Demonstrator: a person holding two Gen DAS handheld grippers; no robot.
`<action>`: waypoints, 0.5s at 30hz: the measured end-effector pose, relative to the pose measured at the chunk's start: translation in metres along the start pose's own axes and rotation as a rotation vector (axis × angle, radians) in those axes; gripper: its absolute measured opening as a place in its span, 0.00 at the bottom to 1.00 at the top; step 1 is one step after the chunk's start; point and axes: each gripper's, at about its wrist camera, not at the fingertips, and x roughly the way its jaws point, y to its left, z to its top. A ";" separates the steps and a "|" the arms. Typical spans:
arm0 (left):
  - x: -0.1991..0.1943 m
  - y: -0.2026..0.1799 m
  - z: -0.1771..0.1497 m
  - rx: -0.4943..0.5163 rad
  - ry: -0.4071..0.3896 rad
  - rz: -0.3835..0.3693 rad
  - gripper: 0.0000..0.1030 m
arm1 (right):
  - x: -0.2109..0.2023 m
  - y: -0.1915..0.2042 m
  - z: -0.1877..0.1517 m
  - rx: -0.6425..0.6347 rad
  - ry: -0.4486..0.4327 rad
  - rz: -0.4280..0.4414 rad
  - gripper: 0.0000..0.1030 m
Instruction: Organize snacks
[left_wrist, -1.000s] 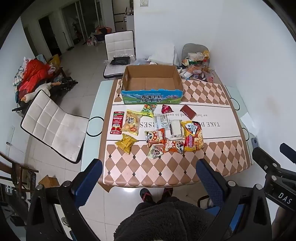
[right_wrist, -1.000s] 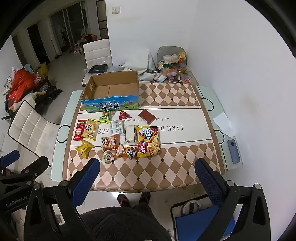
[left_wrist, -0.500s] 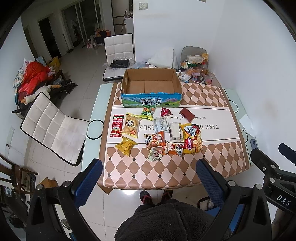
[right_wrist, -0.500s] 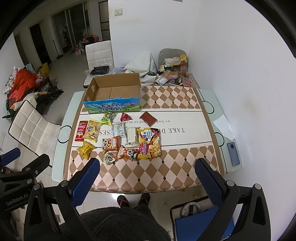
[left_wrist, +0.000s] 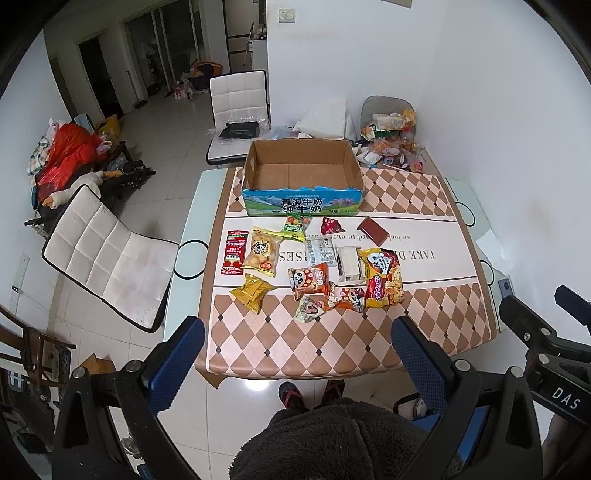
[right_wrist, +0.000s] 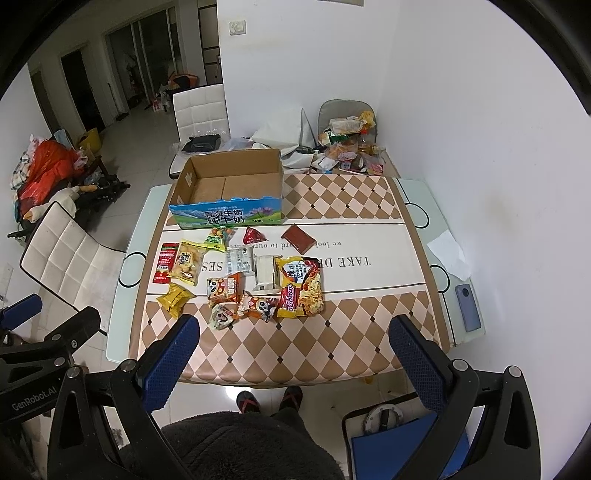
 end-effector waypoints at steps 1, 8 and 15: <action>-0.001 0.000 0.001 -0.001 -0.001 0.000 1.00 | 0.000 0.000 0.000 0.000 0.000 -0.001 1.00; -0.004 -0.001 0.001 0.001 -0.003 -0.003 1.00 | -0.003 0.001 -0.002 0.001 -0.003 0.002 1.00; -0.006 -0.001 0.002 -0.003 -0.007 -0.002 1.00 | -0.005 0.001 -0.001 0.003 -0.006 0.001 1.00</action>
